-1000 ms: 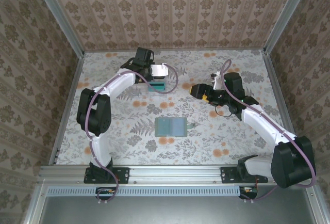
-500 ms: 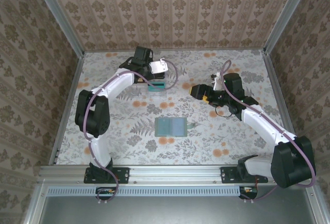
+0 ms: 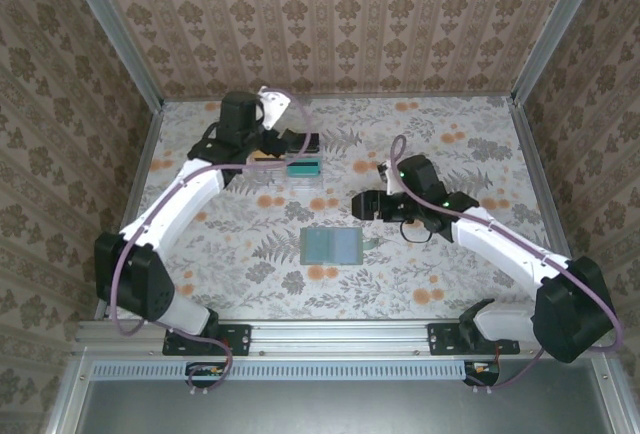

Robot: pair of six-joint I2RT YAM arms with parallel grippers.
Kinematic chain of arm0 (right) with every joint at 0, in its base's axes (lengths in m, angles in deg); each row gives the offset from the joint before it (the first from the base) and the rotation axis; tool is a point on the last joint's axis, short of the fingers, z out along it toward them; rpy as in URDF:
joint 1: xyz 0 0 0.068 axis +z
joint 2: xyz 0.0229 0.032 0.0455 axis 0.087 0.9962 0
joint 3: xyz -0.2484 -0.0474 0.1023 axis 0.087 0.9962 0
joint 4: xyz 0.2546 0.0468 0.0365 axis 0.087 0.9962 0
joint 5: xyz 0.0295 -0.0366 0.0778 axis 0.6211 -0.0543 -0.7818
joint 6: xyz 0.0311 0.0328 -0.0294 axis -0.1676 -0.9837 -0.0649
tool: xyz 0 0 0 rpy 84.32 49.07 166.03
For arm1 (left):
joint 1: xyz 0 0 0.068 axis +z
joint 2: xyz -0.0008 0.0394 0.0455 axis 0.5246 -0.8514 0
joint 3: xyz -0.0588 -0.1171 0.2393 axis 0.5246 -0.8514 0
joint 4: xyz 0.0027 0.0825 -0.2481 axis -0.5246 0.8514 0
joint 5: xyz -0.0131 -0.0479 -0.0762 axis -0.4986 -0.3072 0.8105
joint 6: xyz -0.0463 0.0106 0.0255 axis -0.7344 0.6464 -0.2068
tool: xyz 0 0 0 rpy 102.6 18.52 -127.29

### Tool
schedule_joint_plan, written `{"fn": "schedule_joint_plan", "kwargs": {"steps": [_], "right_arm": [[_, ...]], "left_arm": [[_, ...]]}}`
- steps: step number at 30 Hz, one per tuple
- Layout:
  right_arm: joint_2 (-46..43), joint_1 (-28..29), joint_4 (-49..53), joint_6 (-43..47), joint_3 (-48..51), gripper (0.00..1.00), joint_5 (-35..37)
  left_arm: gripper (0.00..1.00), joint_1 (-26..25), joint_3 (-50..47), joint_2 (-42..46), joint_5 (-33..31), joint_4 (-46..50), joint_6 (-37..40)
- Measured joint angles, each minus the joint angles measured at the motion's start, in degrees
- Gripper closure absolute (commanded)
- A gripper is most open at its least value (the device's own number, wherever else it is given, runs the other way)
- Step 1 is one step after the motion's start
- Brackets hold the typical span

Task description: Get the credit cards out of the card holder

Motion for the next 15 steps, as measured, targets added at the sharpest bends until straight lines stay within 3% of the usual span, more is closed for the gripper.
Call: {"fn": "schedule_joint_plan", "kwargs": {"steps": [7, 10, 15], "right_arm": [[3.2, 7.6, 1.1, -0.1, 0.1, 0.59, 6.3], [5.2, 9.7, 0.9, -0.6, 0.3, 0.71, 8.0], [9.6, 11.2, 0.3, -2.2, 1.5, 0.77, 11.1]], "left_arm": [[0.02, 6.6, -5.9, 7.6, 2.3, 8.1, -18.2], [0.13, 6.7, -13.2, 13.0, 6.5, 9.6, -23.7], [0.36, 6.5, -23.6, 19.9, 14.1, 10.6, -34.9]]}}
